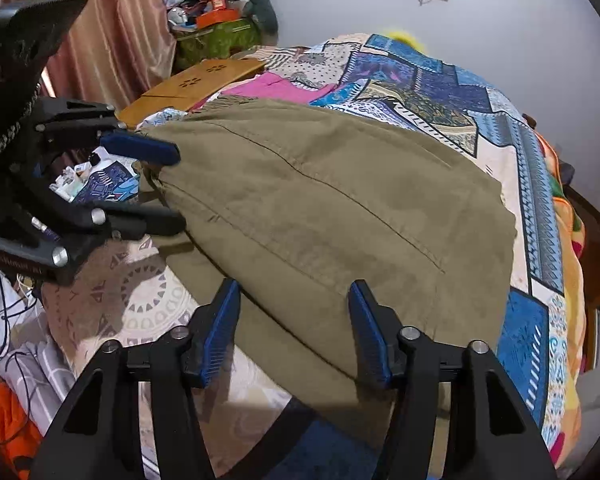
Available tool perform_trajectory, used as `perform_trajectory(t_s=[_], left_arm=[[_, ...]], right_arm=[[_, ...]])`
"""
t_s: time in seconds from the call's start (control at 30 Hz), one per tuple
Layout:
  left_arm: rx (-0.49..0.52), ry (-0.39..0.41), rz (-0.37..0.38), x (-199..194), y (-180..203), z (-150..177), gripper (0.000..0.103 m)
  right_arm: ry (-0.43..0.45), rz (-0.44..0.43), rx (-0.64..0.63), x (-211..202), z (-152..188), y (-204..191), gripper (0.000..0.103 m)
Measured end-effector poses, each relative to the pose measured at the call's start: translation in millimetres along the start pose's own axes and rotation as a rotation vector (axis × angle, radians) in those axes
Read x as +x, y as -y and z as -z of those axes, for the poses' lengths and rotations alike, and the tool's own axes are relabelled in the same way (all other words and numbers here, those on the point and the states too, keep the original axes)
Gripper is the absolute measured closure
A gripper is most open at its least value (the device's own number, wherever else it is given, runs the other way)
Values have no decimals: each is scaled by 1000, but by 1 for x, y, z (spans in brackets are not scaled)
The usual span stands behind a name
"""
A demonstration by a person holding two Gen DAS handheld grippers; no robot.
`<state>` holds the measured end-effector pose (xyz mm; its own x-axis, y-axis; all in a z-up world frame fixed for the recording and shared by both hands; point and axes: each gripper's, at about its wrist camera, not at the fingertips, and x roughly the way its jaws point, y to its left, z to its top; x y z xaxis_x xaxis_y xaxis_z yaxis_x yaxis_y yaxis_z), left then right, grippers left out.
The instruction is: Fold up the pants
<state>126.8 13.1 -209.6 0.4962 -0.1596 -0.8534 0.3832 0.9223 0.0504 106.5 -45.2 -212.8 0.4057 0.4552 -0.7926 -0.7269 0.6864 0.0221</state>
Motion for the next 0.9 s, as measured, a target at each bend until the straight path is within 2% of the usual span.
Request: perform_trajectory(t_s=[0.03, 0.07, 0.13, 0.17, 0.27, 0.3, 0.33, 0.43, 0.63, 0.9], left_arm=[[7, -7, 1, 3, 1, 0, 44], [15, -7, 1, 4, 2, 0, 44], [31, -3, -3, 4, 3, -1, 43], [34, -2, -7, 4, 3, -2, 44], [39, 9, -48, 5, 2, -5, 48], [43, 16, -52, 4, 2, -5, 62], [44, 18, -45, 3, 2, -6, 71], [46, 38, -37, -5, 1, -6, 81], [51, 55, -22, -17, 6, 0, 82], [-5, 29, 21, -12, 4, 17, 82]], right_arm=[[0, -5, -2, 1, -1, 1, 64], [4, -12, -2, 1, -2, 1, 77], [5, -21, -2, 1, -5, 1, 90], [12, -26, -1, 0, -6, 1, 92], [41, -34, 12, -5, -8, 0, 96], [51, -38, 20, -6, -9, 0, 96], [60, -44, 28, -9, -10, 0, 96], [84, -57, 44, -19, -10, 2, 96], [96, -74, 40, -31, -6, -5, 97], [42, -79, 56, -20, 3, -8, 96]])
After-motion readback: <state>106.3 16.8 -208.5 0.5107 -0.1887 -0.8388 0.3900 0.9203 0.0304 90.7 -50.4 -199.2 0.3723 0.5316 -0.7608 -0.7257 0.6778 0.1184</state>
